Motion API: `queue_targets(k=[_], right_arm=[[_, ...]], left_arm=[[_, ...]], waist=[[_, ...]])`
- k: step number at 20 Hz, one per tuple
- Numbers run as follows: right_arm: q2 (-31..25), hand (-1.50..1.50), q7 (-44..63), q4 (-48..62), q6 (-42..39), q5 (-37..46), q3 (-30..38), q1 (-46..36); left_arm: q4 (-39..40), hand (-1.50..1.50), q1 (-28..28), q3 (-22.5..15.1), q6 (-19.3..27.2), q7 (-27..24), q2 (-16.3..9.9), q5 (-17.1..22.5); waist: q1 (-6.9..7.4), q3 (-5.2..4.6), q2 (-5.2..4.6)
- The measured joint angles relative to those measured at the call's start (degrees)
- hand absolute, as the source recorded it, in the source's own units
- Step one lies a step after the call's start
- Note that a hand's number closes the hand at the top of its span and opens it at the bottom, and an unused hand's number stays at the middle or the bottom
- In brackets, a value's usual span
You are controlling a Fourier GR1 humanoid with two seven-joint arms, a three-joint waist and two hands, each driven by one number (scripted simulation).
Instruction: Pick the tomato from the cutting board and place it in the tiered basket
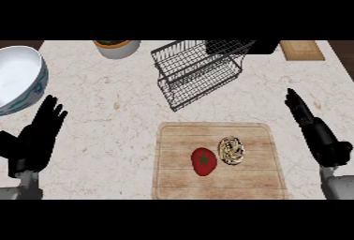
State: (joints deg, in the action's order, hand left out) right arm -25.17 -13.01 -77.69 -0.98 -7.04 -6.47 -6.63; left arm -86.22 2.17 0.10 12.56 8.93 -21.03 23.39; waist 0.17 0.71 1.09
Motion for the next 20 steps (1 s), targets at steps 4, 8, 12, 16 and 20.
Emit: queue_targets(k=[4,8,12,16,20], right_arm=[[3.78,1.50,0.35,-0.16,-8.12,-8.22,-0.23,-5.77],[9.76,-1.50,0.28,1.59,-12.54,-17.45,1.12,-10.79],[14.05,-1.50,6.48,6.18,-23.44,-28.38,-1.34,-13.41],[12.40,-1.50,10.63,9.46,-38.41,-39.38,-1.31,-15.52],[4.55,-1.50,12.94,13.22,-51.66,-45.25,1.67,-19.08]], left_arm=[[-1.82,0.00,2.52,-2.64,0.40,-2.24,0.07,-3.87],[-3.18,0.00,5.34,-6.11,0.94,-5.11,0.68,-8.31],[-3.78,0.00,6.92,-10.02,1.78,-6.60,2.32,-11.97],[-3.21,0.00,7.35,-12.82,4.49,-7.57,4.54,-15.74],[-3.39,0.00,7.43,-14.47,6.38,-7.07,6.16,-17.98]], waist=[[1.01,-0.29,-0.82],[1.08,0.25,-1.57],[2.35,-0.10,-2.17],[1.74,-0.33,-1.98],[1.17,-0.50,-1.66]])
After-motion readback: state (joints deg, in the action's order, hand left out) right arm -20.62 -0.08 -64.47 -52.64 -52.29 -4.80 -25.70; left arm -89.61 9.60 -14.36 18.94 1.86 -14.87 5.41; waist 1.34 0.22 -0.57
